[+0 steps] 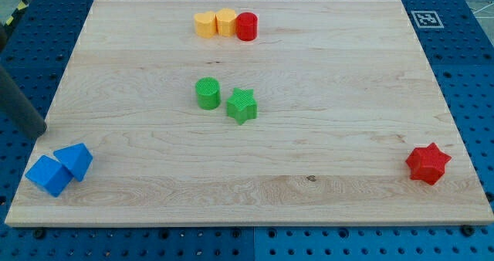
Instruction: Slide the blue cube along with blue triangle towards center
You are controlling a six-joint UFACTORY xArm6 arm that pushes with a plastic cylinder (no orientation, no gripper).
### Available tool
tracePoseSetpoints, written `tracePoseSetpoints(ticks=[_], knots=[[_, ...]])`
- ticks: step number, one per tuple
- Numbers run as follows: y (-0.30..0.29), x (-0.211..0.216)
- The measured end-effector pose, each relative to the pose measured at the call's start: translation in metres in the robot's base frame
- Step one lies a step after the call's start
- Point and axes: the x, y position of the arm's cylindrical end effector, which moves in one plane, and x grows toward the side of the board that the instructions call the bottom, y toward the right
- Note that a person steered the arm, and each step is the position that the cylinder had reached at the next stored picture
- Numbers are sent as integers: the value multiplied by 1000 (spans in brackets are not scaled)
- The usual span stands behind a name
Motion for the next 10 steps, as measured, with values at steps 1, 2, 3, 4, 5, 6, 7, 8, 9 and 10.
tracePoseSetpoints(ticks=[1,2,3,4,5,6,7,8,9,10], knots=[[0,9],[0,36],[0,54],[0,98],[4,113],[10,115],[17,101],[27,82],[36,65],[56,59]])
